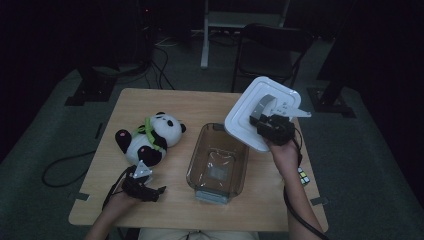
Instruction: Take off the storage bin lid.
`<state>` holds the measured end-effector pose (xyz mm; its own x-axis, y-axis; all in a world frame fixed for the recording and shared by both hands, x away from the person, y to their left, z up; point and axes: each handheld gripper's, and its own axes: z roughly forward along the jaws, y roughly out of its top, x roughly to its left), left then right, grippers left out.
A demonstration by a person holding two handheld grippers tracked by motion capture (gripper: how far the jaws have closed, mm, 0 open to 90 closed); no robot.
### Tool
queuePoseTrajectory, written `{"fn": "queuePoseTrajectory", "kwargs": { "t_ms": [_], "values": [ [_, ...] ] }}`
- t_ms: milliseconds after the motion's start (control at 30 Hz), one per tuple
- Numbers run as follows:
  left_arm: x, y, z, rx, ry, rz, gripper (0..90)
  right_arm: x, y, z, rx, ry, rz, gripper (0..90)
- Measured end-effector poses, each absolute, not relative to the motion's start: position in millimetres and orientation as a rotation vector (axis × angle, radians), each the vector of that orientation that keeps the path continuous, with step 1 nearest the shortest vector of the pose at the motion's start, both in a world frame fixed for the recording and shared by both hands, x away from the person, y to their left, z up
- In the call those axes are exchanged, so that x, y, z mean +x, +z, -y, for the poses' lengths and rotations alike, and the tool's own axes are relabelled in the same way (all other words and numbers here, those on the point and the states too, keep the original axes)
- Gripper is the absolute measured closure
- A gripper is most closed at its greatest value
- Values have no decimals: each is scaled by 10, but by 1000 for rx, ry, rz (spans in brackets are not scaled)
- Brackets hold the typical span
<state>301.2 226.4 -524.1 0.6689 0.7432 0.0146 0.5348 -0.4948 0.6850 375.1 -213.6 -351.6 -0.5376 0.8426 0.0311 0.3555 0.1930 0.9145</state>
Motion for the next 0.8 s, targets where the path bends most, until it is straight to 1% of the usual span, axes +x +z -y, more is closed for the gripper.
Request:
{"fn": "queuePoseTrajectory", "kwargs": {
  "t_ms": [367,567,800],
  "values": [
    [3012,-5241,-2264,2220,407,-981,26,4094,-3619,2340,1224,1262,-1924,681],
    [3011,-5242,-2263,2219,405,-983,26,4335,-3802,2433,1327,1236,-1882,680],
    [3011,-5241,-2263,2219,406,-983,26,4483,-3959,2424,1382,1191,-1870,680]
  ]
}}
